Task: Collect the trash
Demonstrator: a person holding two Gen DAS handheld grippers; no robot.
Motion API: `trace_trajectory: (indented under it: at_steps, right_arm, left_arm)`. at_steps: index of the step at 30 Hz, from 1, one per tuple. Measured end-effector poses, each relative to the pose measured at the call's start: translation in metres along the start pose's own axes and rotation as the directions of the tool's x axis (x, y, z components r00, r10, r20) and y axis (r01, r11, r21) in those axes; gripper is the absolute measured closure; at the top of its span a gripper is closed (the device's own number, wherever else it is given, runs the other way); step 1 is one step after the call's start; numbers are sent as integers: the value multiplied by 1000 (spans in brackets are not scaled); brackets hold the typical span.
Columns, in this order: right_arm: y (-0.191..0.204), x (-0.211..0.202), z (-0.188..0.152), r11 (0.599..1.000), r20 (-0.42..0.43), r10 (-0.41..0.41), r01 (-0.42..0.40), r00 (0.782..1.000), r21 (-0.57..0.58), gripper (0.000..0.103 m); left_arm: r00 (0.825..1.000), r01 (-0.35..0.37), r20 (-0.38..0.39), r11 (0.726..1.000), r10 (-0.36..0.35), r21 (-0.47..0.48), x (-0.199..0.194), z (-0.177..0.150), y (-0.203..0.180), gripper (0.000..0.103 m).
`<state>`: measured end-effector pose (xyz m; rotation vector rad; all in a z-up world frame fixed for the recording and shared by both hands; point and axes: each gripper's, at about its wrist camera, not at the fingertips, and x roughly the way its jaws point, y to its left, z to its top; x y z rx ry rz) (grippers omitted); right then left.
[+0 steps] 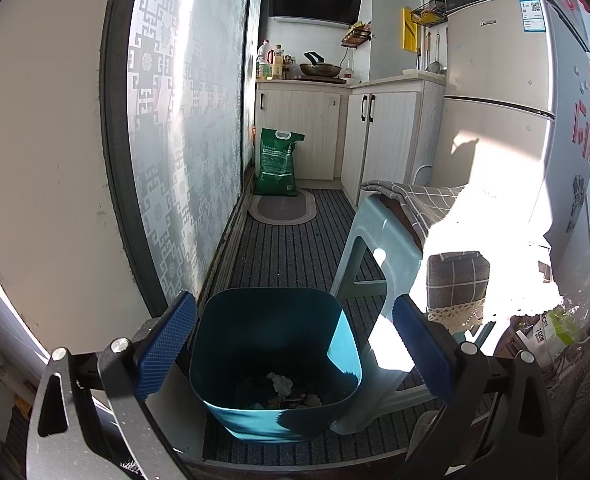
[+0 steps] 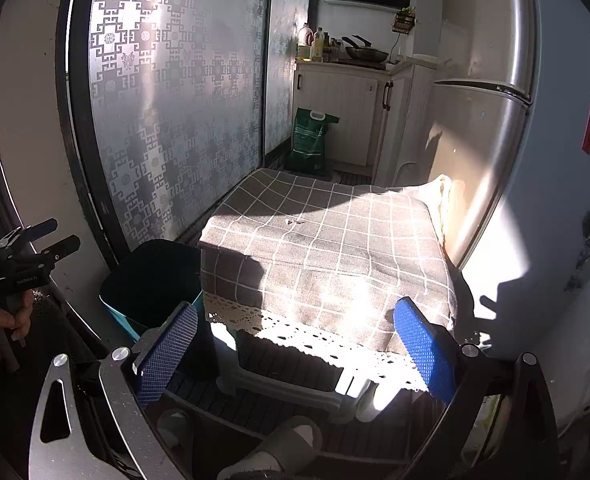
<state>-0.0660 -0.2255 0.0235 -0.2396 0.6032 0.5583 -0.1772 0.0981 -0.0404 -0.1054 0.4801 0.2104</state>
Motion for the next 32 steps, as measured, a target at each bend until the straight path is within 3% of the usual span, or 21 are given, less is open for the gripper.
trace_trajectory:
  at_steps: [32]
  right_arm:
    - [-4, 1, -3, 1000, -4, 2, -2, 1000, -10, 3]
  left_arm:
    - [1000, 1, -8, 1000, -1, 7, 1, 0, 3, 3]
